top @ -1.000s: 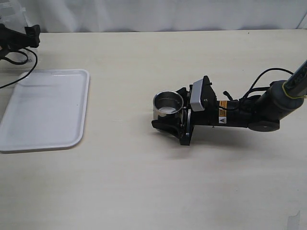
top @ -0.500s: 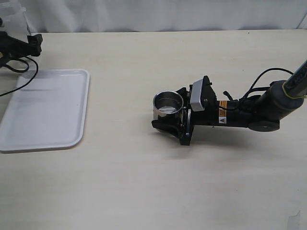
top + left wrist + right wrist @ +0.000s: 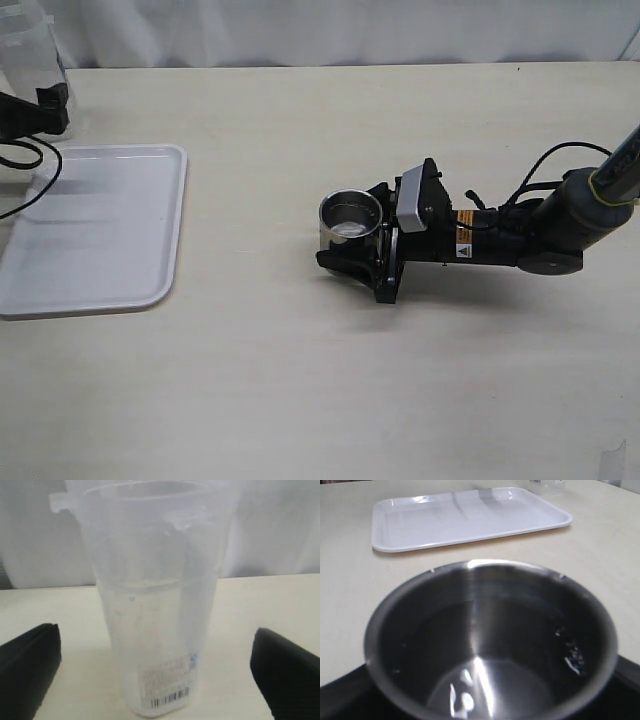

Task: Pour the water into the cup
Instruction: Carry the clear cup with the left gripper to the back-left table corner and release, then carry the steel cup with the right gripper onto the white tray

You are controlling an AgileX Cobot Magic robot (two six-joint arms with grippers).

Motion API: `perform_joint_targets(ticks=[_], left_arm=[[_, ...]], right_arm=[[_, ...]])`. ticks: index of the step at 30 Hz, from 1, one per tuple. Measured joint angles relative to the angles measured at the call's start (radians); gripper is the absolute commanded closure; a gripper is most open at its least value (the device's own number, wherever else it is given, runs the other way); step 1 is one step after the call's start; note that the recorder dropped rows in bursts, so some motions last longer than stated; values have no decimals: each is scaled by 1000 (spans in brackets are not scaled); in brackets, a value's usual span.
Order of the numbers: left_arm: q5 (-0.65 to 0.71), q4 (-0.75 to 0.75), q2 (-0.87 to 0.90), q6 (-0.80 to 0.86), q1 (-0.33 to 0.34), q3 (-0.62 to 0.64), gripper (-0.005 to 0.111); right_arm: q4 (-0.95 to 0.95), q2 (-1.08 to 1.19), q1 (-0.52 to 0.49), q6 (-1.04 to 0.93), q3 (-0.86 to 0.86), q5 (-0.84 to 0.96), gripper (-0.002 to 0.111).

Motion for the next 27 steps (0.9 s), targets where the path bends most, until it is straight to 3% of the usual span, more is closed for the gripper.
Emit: perform_joint_targets(ticks=[5, 10, 15, 27], left_arm=[[0, -3, -179, 4, 0, 174, 11], [2, -3, -481, -6, 0, 368, 11], [135, -3, -756, -185, 0, 518, 11], [163, -4, -855, -200, 0, 593, 11]], right_arm=[[0, 0, 0, 0, 0, 0, 104], [0, 0, 0, 0, 0, 0, 104], [0, -22, 2, 15, 0, 2, 104], [13, -27, 101, 47, -14, 2, 104]])
